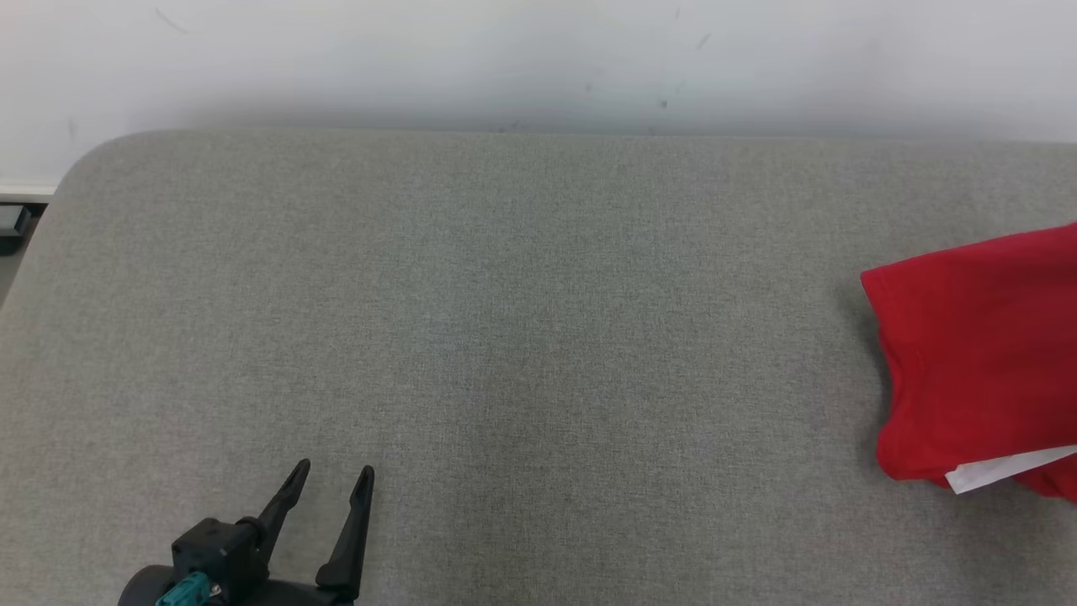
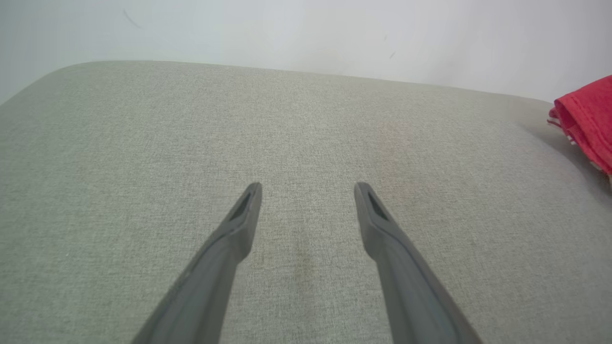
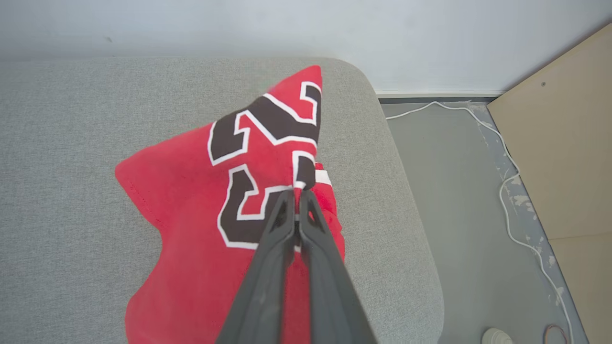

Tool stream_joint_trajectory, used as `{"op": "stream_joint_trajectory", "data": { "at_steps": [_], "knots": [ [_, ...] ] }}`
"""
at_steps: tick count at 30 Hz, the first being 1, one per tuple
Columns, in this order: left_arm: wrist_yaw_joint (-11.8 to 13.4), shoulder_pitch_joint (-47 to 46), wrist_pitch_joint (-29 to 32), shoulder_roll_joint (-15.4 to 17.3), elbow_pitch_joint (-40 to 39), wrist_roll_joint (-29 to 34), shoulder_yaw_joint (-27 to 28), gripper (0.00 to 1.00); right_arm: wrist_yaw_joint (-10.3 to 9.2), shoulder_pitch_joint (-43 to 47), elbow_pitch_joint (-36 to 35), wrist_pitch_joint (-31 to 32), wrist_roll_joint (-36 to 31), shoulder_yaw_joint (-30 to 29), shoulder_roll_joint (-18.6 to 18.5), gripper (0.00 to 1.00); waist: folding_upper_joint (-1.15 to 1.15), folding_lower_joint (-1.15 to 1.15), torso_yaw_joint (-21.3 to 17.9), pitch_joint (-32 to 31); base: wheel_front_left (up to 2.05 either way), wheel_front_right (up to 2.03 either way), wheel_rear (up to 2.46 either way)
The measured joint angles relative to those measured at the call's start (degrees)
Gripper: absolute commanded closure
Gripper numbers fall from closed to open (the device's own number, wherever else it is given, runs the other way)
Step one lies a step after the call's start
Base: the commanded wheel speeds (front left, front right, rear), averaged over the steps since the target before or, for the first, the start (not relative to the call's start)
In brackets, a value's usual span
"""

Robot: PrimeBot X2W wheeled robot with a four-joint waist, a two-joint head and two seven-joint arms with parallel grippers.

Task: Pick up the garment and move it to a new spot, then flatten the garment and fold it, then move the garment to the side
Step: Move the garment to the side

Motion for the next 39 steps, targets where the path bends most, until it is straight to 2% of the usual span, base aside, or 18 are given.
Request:
{"op": "stream_joint_trajectory", "data": {
  "at_steps": [8,14,15,16,27,34,39],
  "knots": [
    [0.01,-0.01,0.51,0.29,-1.04,0.08,-0.16,0.00,0.00,1.73,1.20,-1.34,-3.60,-1.30,-1.89,1.00,0.00,0.00,-0.31,1.61,0.00,0.00,0.00],
    [0.00,-0.40,1.09,0.58,-1.40,0.40,-0.24,0.00,0.00,2.30,3.98,-3.28,-5.97,-0.64,-1.99,1.00,0.00,0.00,-1.07,2.87,0.00,0.00,0.00],
    [0.00,-0.59,1.09,0.59,-1.46,0.45,-0.27,0.00,0.00,2.34,4.36,-3.80,-6.08,-0.40,-1.93,0.13,0.00,-0.01,-1.21,3.06,0.00,0.00,0.00],
    [-0.01,-1.02,1.11,0.60,-1.52,0.46,-0.34,0.00,0.00,2.36,4.70,-4.74,-6.23,-0.34,-1.92,0.00,0.00,-0.01,-1.33,3.26,0.00,0.00,0.00],
    [-0.48,-2.91,2.07,0.62,-1.71,0.59,-0.83,0.00,0.00,0.61,7.33,-11.23,-8.56,0.66,-1.81,0.00,0.00,-0.01,-1.63,4.24,0.00,0.00,0.00],
    [-0.48,-3.64,2.10,0.34,-1.02,0.60,-1.09,0.00,0.05,-0.24,7.08,-16.64,-8.36,2.89,0.04,0.00,0.00,0.00,-1.25,3.52,0.00,0.00,0.00],
    [-0.42,-3.66,1.94,0.21,-0.63,0.63,-0.93,0.00,2.16,-0.19,5.43,-24.04,-6.55,6.22,3.24,0.00,0.00,0.00,-0.83,2.26,0.00,0.00,0.00]
  ]
}}
